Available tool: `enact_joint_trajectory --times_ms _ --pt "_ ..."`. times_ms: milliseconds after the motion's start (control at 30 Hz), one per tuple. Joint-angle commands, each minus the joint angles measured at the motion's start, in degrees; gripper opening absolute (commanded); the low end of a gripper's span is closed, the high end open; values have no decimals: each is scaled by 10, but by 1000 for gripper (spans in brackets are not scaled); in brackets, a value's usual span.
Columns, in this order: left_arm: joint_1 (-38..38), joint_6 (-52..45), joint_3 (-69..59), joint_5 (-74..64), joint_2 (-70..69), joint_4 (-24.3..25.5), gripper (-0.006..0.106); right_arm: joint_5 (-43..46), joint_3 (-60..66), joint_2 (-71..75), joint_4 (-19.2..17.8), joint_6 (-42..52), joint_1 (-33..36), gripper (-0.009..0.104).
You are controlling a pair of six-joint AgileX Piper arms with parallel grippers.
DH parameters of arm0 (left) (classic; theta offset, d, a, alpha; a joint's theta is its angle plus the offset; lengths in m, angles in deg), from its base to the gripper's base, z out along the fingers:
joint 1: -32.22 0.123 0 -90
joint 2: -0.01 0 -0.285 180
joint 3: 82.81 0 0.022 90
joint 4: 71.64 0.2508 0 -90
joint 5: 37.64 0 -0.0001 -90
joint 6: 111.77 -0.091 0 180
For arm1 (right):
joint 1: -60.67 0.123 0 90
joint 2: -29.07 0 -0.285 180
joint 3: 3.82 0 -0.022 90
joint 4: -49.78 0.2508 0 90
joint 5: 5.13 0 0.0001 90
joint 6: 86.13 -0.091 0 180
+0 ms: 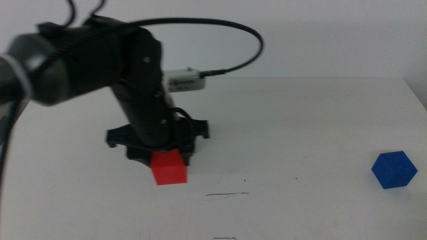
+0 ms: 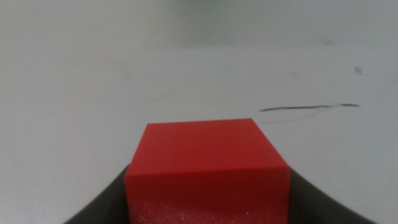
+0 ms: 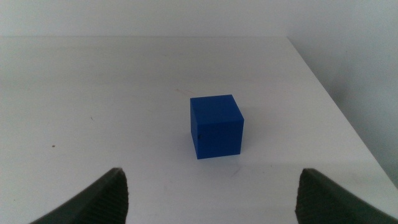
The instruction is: Stack red cubes first, then green, then blue cubes in a specific spot.
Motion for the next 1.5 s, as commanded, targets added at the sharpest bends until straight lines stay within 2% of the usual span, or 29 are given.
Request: enact_joint_trajectory --times_ms 0,367,533,733,1200,1467 --pt "-19 15 33 22 -5 4 2 47 -5 9 -3 3 -4 93" --pt "-62 45 246 -63 158 0 2 47 -5 9 -3 3 -4 93" --pt "-73 45 304 -89 216 0 2 47 -5 9 -3 3 -4 93" --pt "-76 47 308 -93 240 -15 2 47 -5 9 -4 3 -4 93" --pt "-76 46 308 -95 263 -15 2 47 -5 9 -4 3 -4 93" --pt "-76 34 308 -65 272 -39 2 47 -5 9 -4 3 -4 93"
